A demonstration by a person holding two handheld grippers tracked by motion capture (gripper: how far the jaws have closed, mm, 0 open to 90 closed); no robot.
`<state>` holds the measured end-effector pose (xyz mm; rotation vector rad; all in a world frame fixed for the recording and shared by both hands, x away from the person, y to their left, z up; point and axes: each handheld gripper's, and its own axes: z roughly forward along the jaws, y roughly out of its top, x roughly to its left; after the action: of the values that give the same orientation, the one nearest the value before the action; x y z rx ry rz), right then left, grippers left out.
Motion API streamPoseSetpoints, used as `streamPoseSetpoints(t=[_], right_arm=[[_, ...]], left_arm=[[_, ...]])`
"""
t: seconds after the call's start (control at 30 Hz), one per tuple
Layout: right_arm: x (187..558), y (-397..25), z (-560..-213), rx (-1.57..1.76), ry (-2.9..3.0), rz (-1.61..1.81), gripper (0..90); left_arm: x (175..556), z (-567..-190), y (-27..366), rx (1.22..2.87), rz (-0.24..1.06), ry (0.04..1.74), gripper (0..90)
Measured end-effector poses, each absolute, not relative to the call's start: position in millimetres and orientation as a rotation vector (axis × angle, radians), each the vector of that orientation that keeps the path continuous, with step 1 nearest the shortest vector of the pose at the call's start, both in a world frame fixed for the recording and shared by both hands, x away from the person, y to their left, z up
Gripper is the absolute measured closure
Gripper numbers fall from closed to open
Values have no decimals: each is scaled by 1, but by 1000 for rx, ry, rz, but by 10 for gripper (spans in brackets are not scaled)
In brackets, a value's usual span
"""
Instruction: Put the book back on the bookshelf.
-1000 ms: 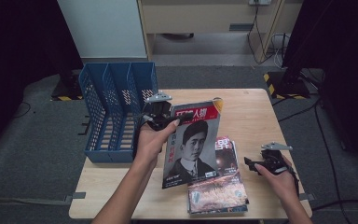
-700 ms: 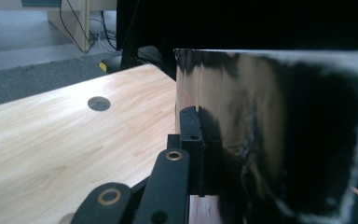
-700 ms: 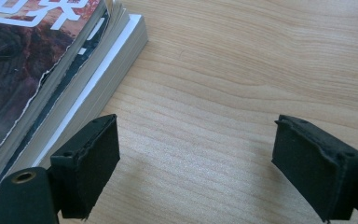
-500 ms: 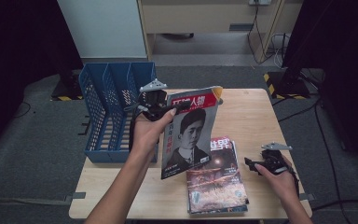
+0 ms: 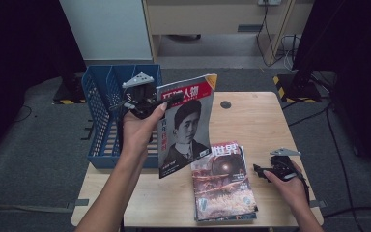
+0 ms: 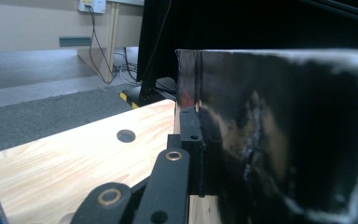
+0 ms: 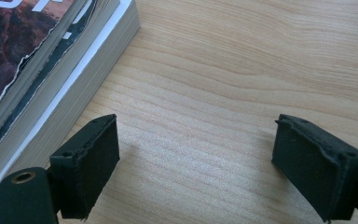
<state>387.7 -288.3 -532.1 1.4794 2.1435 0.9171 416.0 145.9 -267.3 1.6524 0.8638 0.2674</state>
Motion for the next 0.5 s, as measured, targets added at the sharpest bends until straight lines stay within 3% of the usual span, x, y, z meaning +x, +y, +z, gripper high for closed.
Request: streamPoseSetpoints(t=[0.5], right_arm=[[386,-285,-537,1418,2123,906,114]], left_arm=[[406,-252,174,1614,320,878,864]])
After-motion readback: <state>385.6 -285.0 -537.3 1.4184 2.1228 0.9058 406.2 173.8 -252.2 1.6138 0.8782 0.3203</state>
